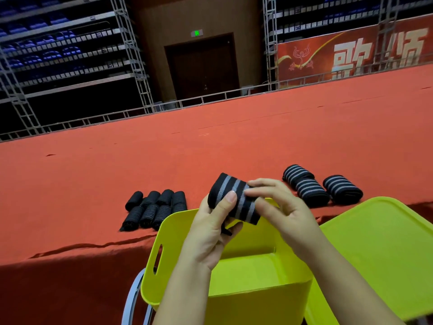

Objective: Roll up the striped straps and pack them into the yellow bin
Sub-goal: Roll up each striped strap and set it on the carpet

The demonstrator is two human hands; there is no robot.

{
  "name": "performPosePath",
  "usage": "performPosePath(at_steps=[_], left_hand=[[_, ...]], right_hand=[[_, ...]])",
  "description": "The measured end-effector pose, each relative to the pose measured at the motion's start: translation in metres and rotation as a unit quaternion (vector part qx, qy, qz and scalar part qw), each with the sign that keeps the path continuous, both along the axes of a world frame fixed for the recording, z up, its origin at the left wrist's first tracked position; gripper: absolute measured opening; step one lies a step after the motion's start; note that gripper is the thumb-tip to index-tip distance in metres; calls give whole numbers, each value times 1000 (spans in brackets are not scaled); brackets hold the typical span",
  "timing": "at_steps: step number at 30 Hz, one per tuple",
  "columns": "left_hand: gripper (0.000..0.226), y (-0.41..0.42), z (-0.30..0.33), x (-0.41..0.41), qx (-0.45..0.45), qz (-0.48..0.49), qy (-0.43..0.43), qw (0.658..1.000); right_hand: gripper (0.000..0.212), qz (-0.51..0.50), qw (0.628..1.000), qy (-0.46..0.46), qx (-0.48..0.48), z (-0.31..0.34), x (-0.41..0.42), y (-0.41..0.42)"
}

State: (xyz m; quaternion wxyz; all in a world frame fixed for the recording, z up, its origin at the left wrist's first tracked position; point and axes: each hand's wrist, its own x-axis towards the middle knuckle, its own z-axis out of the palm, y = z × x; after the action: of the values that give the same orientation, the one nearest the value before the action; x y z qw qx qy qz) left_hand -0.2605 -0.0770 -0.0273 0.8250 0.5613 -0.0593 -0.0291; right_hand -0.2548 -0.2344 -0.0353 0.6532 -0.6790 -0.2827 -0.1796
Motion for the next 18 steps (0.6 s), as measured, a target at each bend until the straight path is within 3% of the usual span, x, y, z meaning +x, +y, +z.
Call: performPosePath(at_steps=[2, 6, 8, 11, 12, 18], left_hand=[[84, 6, 3, 0, 33, -40, -21, 998], [60, 8, 15, 2, 65, -112, -63, 990], [50, 6, 19, 7, 55, -144, -60, 986], [57, -1, 22, 25, 25, -135, 3, 991], [48, -4, 23, 34, 22, -128, 19, 991], [29, -35, 40, 97, 35, -113, 116, 986]], right_hand=[[40, 33, 994, 94, 35, 7, 1, -10], [39, 114, 965, 236, -8, 16, 8, -30], [43, 115, 961, 251, -30, 23, 11, -39], [49, 74, 959, 259, -93, 35, 21, -50], [50, 64, 956, 263, -110, 40, 27, -54], [36, 10, 945, 277, -175, 52, 90, -80]])
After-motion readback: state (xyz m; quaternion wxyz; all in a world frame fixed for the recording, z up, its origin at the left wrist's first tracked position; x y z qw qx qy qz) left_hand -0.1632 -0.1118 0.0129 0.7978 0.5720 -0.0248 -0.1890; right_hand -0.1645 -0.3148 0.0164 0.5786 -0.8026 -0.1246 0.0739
